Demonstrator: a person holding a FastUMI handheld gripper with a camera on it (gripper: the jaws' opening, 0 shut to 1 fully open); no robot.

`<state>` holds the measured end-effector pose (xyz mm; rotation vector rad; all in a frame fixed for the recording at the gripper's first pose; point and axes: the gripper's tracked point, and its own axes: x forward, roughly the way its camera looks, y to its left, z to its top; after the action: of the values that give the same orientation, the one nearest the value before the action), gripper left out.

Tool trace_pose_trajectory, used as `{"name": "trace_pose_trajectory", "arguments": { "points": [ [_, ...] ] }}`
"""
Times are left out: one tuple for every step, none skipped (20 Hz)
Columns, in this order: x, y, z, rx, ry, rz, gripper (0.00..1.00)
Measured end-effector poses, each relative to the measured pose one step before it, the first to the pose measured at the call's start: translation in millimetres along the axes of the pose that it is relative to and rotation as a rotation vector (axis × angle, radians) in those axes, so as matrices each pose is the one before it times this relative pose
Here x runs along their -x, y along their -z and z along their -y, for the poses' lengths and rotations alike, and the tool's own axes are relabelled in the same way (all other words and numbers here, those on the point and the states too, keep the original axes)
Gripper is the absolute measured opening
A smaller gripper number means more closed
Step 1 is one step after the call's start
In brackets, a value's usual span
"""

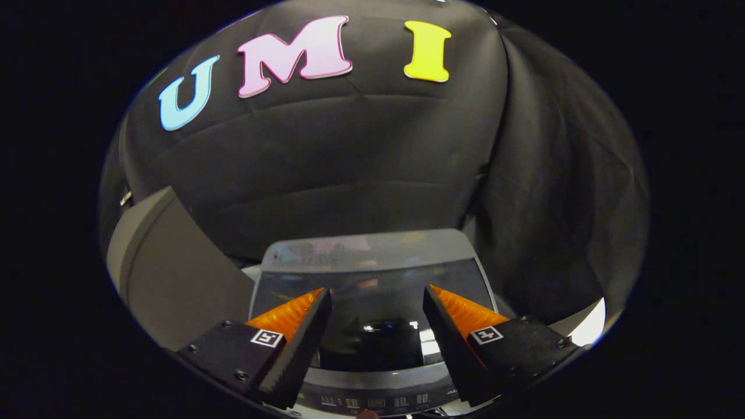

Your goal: Put the clothes into the washing machine and then close the washing machine lid.

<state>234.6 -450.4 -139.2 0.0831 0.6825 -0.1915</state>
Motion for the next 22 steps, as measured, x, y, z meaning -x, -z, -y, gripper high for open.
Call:
{"name": "trace_pose_trajectory", "arguments": {
  "points": [
    [-3.44, 14.36, 0.13, 0.00351, -0.00087, -0.02590, 1.00],
    [-1.82, 13.72, 0.16, -0.00018, 0.00082, -0.02682, 1.00],
    [-2.50, 12.29, 1.22, 0.00309, 0.00511, -0.02493, 1.00],
    [-3.62, 9.70, 1.26, 0.00392, 0.00678, -0.02501, 1.00],
    [-2.30, 9.36, 0.87, 0.00467, -0.00006, -0.01771, 1.00],
    [-1.17, 9.98, 0.47, 0.00449, 0.00328, -0.01728, 1.00],
    [-0.96, 8.01, 0.22, 0.00443, 0.00314, -0.01760, 1.00],
    [-3.32, 9.59, -0.70, 0.00495, 0.00006, -0.01435, 1.00],
    [-1.97, 7.18, -0.22, 0.00315, 0.00227, -0.01636, 1.00],
    [-1.00, 6.69, 0.86, 0.00460, -0.00171, -0.01176, 1.00],
    [-0.74, 5.42, 1.19, 0.00422, 0.00346, -0.01308, 1.00],
    [0.02, 4.58, 0.65, 0.00520, 0.00380, -0.01214, 1.00],
    [0.95, 2.62, 1.37, 0.00854, 0.00759, -0.00992, 1.00],
    [2.92, -3.02, 2.27, 0.01171, 0.00946, 0.00759, 1.00],
    [3.28, -5.82, -1.20, 0.00201, -0.00568, 0.01886, 1.00],
    [6.27, -8.40, -3.23, -0.00226, -0.01025, 0.02422, 1.00],
    [8.69, -13.52, -1.41, -0.00334, -0.00513, 0.03902, 1.00],
    [9.54, -16.98, -0.55, -0.00722, -0.00368, 0.04776, 1.00],
    [10.96, -19.06, -2.81, -0.01026, -0.00950, 0.05526, 1.00],
    [9.69, -22.33, -3.43, -0.00652, -0.00842, 0.06267, 1.00],
    [10.32, -22.10, -0.05, 0.00017, 0.00059, 0.06191, 1.00],
    [11.31, -26.38, 1.85, 0.00491, 0.00439, 0.06483, 1.00]
  ]
}}
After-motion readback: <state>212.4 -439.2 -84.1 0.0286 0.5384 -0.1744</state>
